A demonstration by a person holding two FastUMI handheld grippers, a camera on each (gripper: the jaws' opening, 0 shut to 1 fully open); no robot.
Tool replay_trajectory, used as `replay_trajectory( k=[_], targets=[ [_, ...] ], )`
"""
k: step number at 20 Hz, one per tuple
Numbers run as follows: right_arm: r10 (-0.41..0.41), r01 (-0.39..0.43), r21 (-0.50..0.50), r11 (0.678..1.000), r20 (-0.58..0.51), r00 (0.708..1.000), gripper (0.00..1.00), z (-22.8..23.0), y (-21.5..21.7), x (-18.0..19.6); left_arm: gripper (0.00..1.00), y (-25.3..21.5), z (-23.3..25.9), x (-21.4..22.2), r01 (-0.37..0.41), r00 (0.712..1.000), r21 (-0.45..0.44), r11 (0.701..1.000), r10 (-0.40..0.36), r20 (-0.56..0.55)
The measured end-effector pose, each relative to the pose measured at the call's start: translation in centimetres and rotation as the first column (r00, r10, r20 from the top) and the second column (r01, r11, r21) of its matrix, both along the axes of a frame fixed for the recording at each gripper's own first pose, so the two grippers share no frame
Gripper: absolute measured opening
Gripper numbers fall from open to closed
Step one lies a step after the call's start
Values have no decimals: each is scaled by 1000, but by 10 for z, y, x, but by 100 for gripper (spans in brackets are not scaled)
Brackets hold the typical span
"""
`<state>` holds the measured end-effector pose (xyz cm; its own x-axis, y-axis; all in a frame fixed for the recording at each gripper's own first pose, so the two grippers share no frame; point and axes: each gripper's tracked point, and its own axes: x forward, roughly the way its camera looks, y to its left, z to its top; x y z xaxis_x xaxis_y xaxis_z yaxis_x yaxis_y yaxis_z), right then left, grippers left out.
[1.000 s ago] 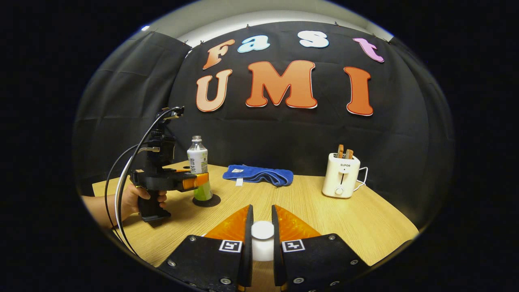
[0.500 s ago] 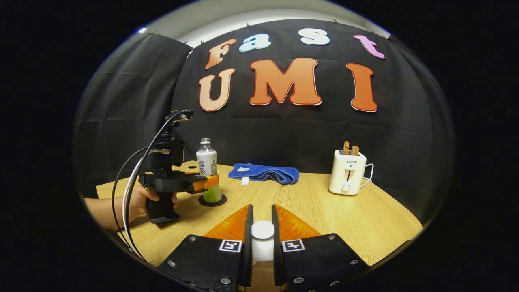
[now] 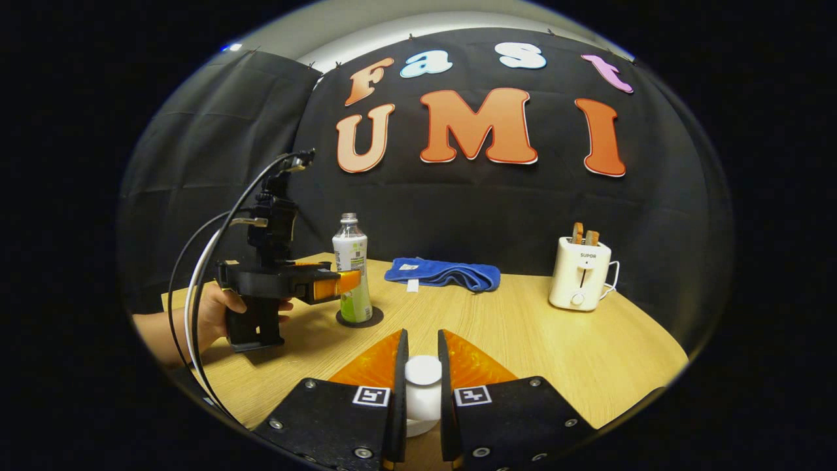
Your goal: Open the teacup lid with one hand, grasp the water bottle and pour water into the teacup with the other hand; after pouring, place the water bottle on the coaster and then close the teacup lid.
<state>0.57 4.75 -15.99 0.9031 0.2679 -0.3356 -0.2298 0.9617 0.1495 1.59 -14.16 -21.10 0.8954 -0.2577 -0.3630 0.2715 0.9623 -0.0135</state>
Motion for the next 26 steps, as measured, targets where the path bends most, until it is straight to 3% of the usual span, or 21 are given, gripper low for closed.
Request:
replay_trajectory(
  k=[13, 23, 26],
  targets=[
    [38, -38, 8, 999, -39, 999, 22, -26, 28, 0, 96, 21, 36, -48, -4, 996, 58, 998, -1, 90],
    [37, -37, -10, 999, -53, 998, 22, -41, 28, -3, 98, 24, 44, -78, -32, 997, -18, 999, 33, 76],
    [20, -21, -1, 1000, -67, 998, 30, -43, 28, -2, 98, 27, 52, -85, -43, 996, -48, 998, 46, 73]
  ],
)
